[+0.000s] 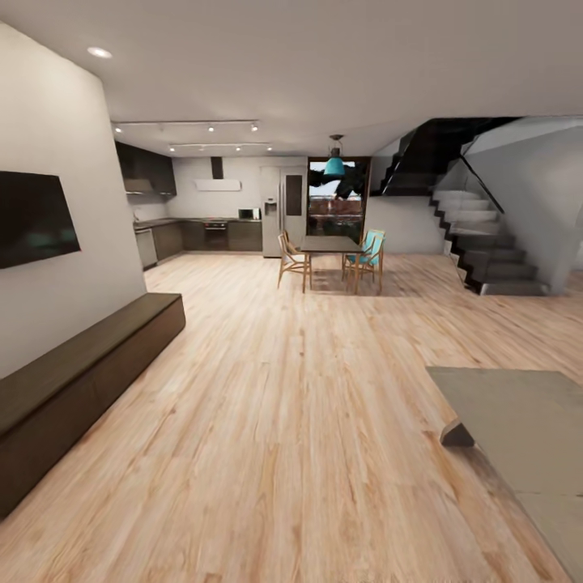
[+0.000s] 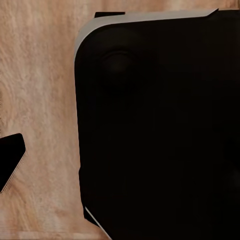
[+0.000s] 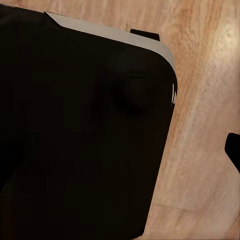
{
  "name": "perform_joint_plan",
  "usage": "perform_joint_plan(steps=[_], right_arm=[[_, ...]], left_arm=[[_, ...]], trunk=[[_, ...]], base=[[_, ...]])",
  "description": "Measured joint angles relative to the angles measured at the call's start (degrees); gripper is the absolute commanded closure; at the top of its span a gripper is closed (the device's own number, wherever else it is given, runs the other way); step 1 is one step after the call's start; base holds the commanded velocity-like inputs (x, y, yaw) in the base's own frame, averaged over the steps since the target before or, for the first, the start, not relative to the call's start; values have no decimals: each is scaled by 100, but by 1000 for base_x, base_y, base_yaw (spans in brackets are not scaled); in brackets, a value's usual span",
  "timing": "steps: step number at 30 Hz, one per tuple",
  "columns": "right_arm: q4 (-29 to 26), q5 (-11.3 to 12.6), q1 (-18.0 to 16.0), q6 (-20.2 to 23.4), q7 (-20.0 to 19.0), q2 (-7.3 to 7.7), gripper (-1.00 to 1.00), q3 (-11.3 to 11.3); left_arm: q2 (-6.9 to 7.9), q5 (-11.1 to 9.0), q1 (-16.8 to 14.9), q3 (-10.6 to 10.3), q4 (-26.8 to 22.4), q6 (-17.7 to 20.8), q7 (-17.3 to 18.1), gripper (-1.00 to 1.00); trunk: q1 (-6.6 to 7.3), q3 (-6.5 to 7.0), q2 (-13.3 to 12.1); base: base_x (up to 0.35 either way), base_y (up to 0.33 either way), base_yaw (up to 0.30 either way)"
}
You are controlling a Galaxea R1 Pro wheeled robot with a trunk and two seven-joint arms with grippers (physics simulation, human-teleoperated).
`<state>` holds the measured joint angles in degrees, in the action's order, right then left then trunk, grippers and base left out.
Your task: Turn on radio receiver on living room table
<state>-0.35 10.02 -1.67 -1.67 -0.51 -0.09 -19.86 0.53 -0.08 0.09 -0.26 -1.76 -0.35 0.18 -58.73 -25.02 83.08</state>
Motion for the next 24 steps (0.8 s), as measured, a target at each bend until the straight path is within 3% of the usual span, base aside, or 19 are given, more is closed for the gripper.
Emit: perform_joint_plan(steps=[24], right_arm=[[0, 0, 0, 2, -10, 0, -100, -8]], left_arm=[[0, 0, 0, 0, 0, 0, 0, -100]], trunk=[[0, 4, 0]], base=[[0, 0, -288]])
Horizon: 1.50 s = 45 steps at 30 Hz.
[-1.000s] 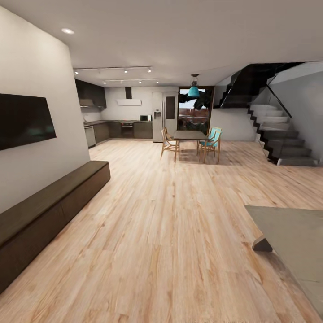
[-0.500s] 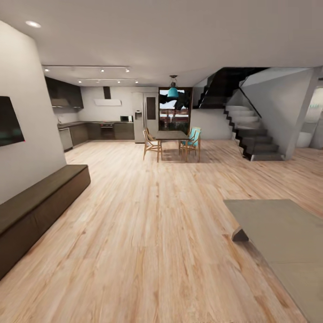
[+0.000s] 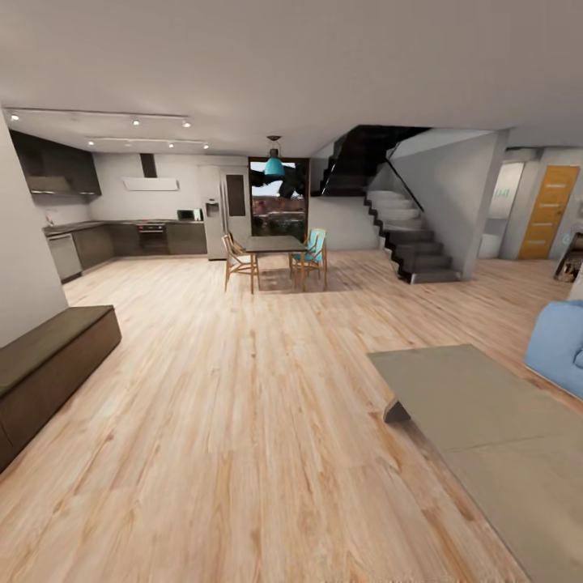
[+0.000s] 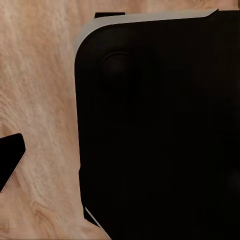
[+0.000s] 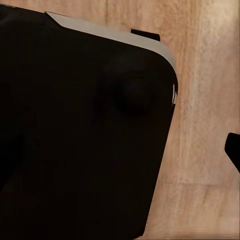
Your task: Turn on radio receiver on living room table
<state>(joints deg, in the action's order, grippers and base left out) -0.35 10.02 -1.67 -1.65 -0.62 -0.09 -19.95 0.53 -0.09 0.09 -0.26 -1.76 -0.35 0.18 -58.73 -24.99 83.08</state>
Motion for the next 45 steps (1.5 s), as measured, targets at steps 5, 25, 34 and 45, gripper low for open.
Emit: perform_joint_plan(steps=[5, 25, 34, 45], right_arm=[[0, 0, 0, -1, 0, 0, -100, 1], [0, 0, 0, -2, 0, 0, -100, 8], [0, 0, 0, -2, 0, 2, -100, 8], [0, 0, 0, -2, 0, 8, -100, 8]], left_arm=[[0, 0, 0, 0, 0, 0, 0, -100], [0, 0, 0, 0, 0, 0, 0, -100], [0, 0, 0, 0, 0, 0, 0, -100], [0, 0, 0, 0, 0, 0, 0, -100]], trunk=[[0, 0, 0], [0, 0, 0], [0, 13, 0], [0, 38, 0]], base=[[0, 0, -290], [0, 0, -290], [0, 0, -290], [0, 0, -290]])
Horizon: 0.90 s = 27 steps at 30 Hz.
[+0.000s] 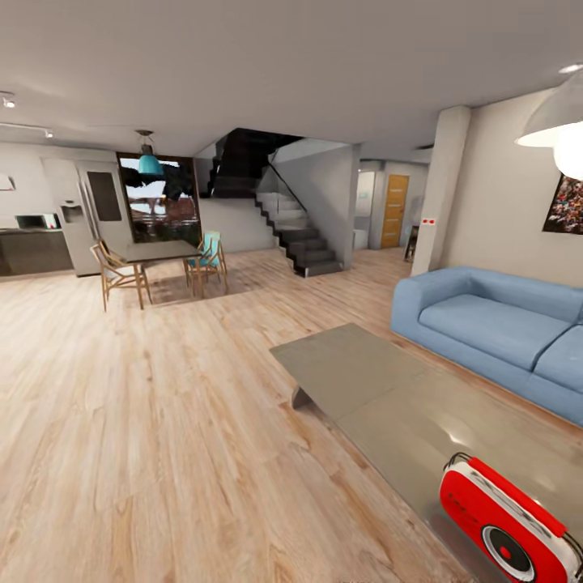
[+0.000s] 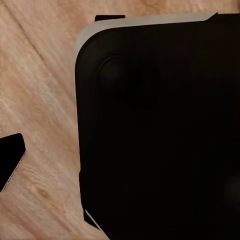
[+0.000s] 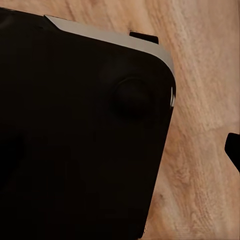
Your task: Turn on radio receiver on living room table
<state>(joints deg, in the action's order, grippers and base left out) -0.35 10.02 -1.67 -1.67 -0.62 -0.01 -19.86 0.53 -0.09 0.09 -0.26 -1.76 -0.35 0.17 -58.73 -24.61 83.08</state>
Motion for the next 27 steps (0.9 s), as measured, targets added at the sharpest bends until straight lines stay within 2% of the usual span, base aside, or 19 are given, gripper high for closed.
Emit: perform_joint_plan(steps=[27], right_arm=[[0, 0, 0, -3, 0, 9, -100, 6]], left_arm=[[0, 0, 0, 0, 0, 0, 0, -100]], trunk=[[0, 75, 0]], base=[[0, 0, -290]])
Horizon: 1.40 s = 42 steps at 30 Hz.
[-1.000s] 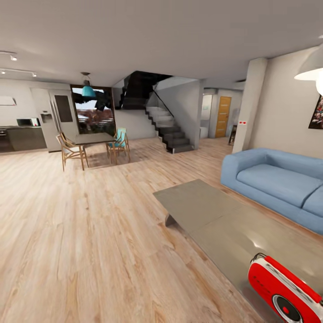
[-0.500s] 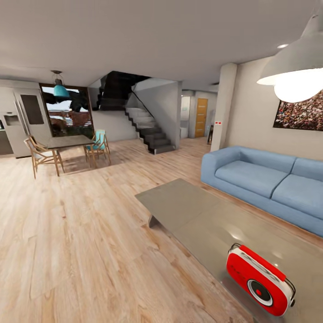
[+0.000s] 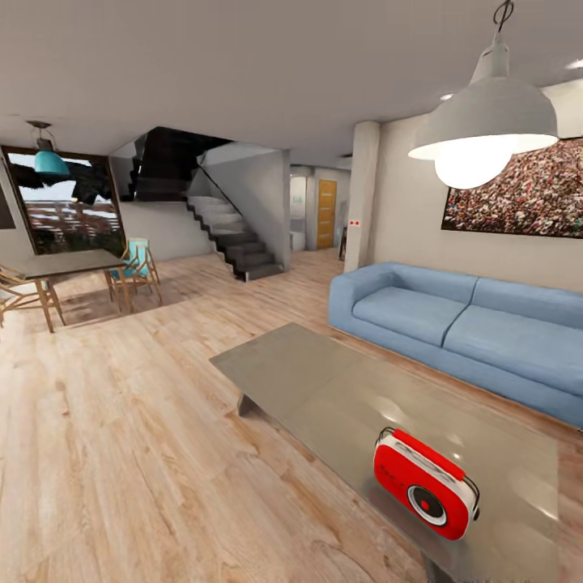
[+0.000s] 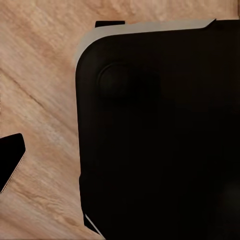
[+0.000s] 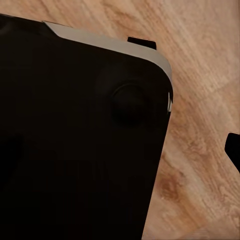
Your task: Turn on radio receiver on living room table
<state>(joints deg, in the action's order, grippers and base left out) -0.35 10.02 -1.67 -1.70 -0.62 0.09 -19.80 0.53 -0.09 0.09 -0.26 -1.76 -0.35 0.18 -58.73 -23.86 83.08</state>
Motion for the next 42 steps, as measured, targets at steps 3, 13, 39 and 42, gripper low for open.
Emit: perform_joint_plan(steps=[3, 13, 39, 42], right_arm=[[0, 0, 0, 2, 0, 0, -100, -1], [0, 5, 0, -1, 0, 26, -100, 1], [0, 0, 0, 3, 0, 4, -100, 3], [0, 0, 0, 3, 0, 9, -100, 3]], left_arm=[[0, 0, 0, 0, 0, 0, 0, -100], [0, 0, 0, 0, 0, 0, 0, -100], [0, 0, 0, 0, 0, 0, 0, -100], [0, 0, 0, 0, 0, 0, 0, -100]], trunk=[[0, 9, 0], [0, 37, 0], [0, 112, 0], [0, 121, 0]], base=[[0, 0, -290], [0, 0, -290], [0, 0, -290], [0, 0, -290]])
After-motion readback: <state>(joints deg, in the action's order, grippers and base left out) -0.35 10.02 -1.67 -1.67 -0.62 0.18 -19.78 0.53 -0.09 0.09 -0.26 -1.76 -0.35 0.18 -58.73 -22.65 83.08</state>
